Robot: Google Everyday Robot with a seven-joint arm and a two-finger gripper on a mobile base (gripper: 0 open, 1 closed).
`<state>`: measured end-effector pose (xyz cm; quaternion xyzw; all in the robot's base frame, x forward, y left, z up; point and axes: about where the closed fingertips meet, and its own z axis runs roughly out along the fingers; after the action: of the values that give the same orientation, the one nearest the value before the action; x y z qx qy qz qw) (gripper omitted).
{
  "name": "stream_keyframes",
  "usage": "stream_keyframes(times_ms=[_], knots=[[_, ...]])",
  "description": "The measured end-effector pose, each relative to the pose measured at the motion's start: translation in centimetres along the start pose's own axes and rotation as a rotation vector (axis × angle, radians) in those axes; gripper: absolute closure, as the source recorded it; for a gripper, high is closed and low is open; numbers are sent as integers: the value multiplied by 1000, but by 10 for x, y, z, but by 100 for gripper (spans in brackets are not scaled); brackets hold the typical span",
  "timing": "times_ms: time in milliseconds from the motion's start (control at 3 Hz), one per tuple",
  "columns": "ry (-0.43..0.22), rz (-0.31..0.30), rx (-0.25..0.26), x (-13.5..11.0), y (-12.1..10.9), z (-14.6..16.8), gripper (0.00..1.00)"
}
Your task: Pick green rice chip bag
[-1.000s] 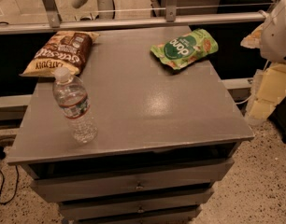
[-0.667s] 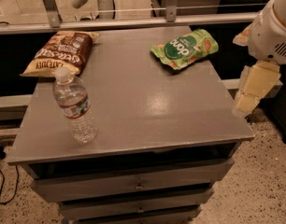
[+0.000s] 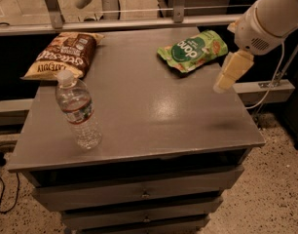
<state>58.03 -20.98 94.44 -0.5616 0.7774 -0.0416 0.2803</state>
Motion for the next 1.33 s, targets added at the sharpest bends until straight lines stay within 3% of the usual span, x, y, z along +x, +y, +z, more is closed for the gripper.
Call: stream_keyframes(times_ms=[667, 1333], knots=[[-229, 114, 77, -14, -83, 59, 0], [-405, 233, 83, -13, -128, 91, 0]])
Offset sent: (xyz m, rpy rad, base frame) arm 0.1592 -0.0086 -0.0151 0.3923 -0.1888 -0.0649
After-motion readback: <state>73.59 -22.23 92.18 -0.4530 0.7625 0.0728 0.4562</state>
